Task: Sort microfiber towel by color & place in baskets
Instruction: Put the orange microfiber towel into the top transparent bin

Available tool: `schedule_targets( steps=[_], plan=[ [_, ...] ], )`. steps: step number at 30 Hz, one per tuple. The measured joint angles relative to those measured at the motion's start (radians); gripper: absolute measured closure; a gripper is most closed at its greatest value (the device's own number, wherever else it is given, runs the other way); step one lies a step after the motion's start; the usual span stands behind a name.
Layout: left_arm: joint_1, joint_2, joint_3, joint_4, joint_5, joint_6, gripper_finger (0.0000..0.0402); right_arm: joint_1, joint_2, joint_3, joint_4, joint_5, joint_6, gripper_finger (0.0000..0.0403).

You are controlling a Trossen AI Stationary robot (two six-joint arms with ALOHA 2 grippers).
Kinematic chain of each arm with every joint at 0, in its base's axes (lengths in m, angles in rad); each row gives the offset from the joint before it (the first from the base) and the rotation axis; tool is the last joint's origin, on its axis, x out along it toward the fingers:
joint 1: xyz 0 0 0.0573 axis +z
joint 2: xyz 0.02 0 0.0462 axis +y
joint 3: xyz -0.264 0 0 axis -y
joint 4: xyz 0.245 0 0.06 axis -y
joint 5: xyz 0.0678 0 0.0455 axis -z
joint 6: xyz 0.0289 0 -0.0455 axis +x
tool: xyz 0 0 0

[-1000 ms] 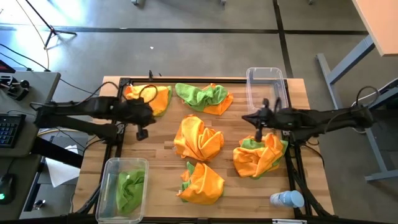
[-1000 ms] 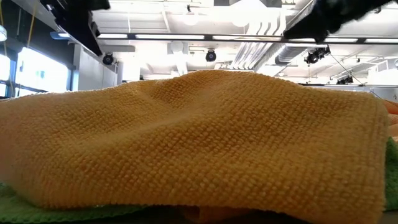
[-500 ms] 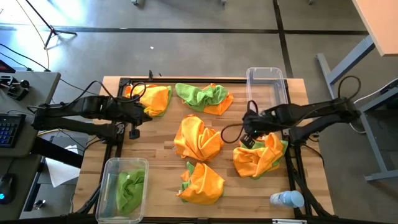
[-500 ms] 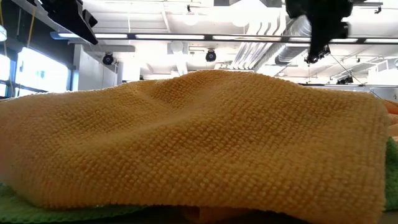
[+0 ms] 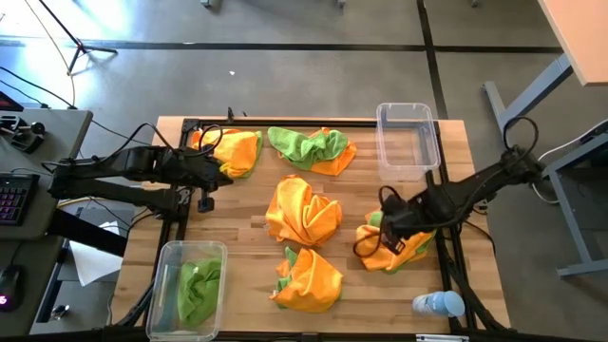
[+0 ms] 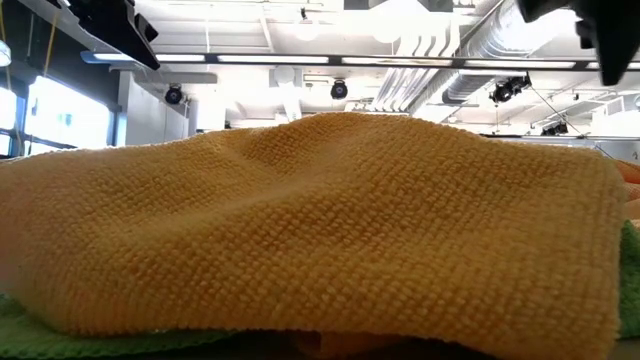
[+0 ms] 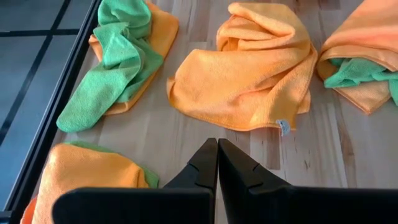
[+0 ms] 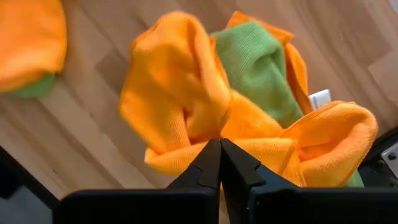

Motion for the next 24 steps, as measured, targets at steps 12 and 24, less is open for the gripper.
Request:
schedule_targets(
  steps=[12,24],
  plan=[
    [0.000,0.000,0.000,0.002,-0.001,-0.076,0.0401,0.091,0.127,0.000,-0.026,0.065,-0.161,0.0211],
    [0.000,0.000,0.000,0.004,-0.001,-0.123,0.0401,0.074,0.111,-0.227,0.202,0.067,-0.148,0.0204]
  ],
)
